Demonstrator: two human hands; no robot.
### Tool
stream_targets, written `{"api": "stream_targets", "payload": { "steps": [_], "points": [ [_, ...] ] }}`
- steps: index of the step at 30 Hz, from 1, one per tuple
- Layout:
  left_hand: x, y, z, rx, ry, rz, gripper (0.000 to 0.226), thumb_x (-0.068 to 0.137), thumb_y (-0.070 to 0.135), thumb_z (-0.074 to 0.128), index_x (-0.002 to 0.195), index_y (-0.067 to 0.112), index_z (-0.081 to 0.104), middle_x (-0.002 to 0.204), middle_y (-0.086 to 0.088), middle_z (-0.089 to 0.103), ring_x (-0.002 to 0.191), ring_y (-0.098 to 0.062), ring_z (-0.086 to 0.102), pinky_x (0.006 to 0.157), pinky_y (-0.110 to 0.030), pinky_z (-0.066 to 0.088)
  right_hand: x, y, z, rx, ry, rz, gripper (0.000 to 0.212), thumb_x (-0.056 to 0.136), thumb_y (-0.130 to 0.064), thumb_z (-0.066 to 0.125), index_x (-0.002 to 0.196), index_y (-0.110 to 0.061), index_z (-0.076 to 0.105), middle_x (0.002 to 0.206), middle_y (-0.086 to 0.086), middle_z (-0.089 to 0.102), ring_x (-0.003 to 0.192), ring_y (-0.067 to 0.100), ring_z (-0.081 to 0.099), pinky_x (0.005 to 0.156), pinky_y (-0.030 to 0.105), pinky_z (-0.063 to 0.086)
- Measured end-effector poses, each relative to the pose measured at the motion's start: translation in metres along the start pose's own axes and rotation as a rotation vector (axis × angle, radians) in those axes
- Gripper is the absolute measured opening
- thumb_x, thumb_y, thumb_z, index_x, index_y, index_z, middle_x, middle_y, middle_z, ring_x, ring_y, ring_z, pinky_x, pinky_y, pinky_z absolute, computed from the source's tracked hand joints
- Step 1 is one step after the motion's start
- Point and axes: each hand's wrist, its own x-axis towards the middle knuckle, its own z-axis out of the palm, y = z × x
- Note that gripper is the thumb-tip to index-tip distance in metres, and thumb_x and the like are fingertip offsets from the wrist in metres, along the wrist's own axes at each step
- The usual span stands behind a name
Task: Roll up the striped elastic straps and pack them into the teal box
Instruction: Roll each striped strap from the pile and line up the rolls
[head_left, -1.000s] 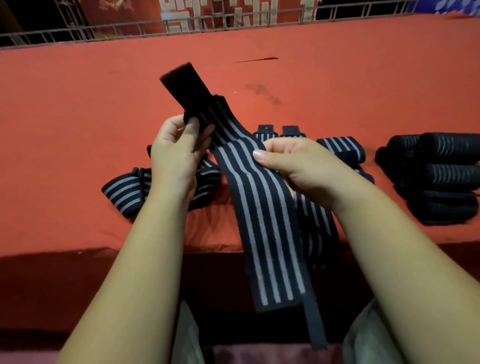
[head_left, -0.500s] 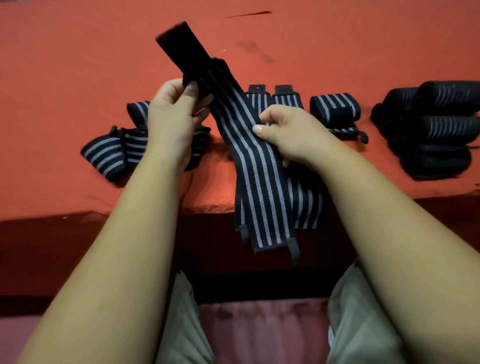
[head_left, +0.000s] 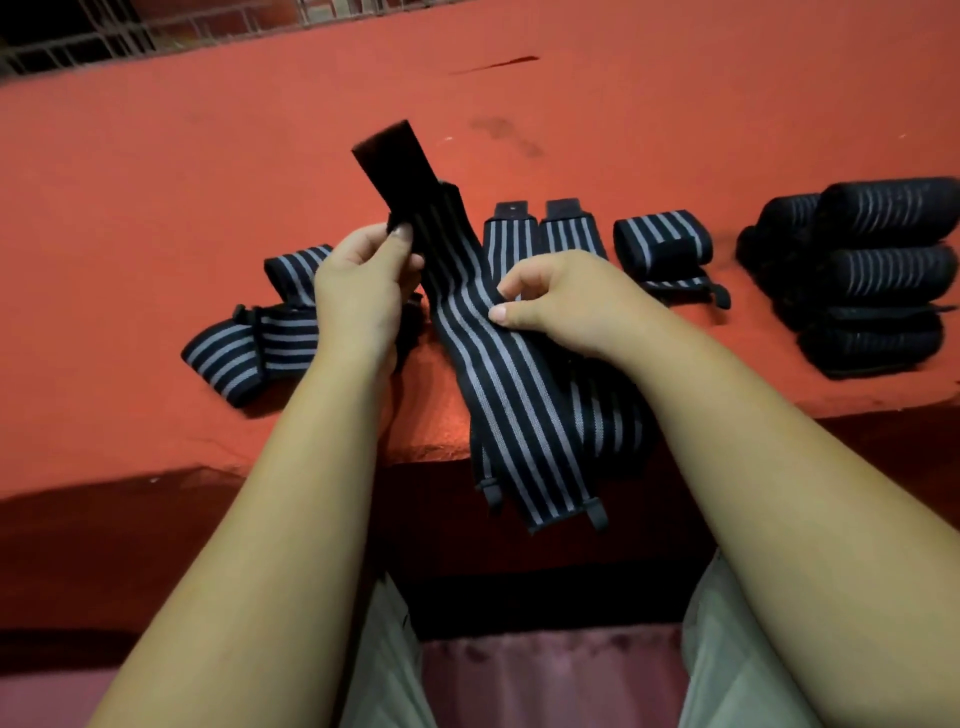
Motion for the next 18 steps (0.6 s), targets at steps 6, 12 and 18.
{"api": "stream_targets", "payload": {
  "steps": [6,12,18],
  "points": [
    [0.026,0.011,0.031,-0.04,-0.024,-0.027,0.01,0.106,0.019,0.068,0.108,0.015,0.078,0.083,-0.002,0.075,0.083,-0.014,0.073,0.089,-0.03,0.064,0.007,0.005,-0.011,-0.018,-0.085,0.023,0.019,0.091,-0.045,0.083,0.091,-0.028,0.075,0.086,-0.006,0.077,0.07,0.011,0.067,0.065,0.03,0.051],
    [0.067,0.016,0.07,-0.094,-0.051,-0.107,0.006,0.105,0.017,0.069,0.1,0.017,0.072,0.074,0.003,0.075,0.085,-0.019,0.075,0.09,-0.036,0.062,0.021,0.014,-0.025,-0.072,-0.037,0.047,0.022,0.094,-0.046,0.08,0.086,-0.027,0.074,0.075,-0.005,0.073,0.053,0.01,0.063,0.061,0.029,0.051],
    [0.098,-0.003,0.102,-0.049,-0.101,-0.187,0.003,0.105,0.017,0.069,0.102,0.017,0.07,0.071,0.005,0.072,0.077,-0.017,0.073,0.081,-0.032,0.063,0.038,0.021,-0.021,-0.16,-0.006,0.087,0.022,0.097,-0.045,0.076,0.09,-0.025,0.075,0.082,-0.004,0.071,0.08,0.015,0.067,0.071,0.032,0.051]
  ]
}}
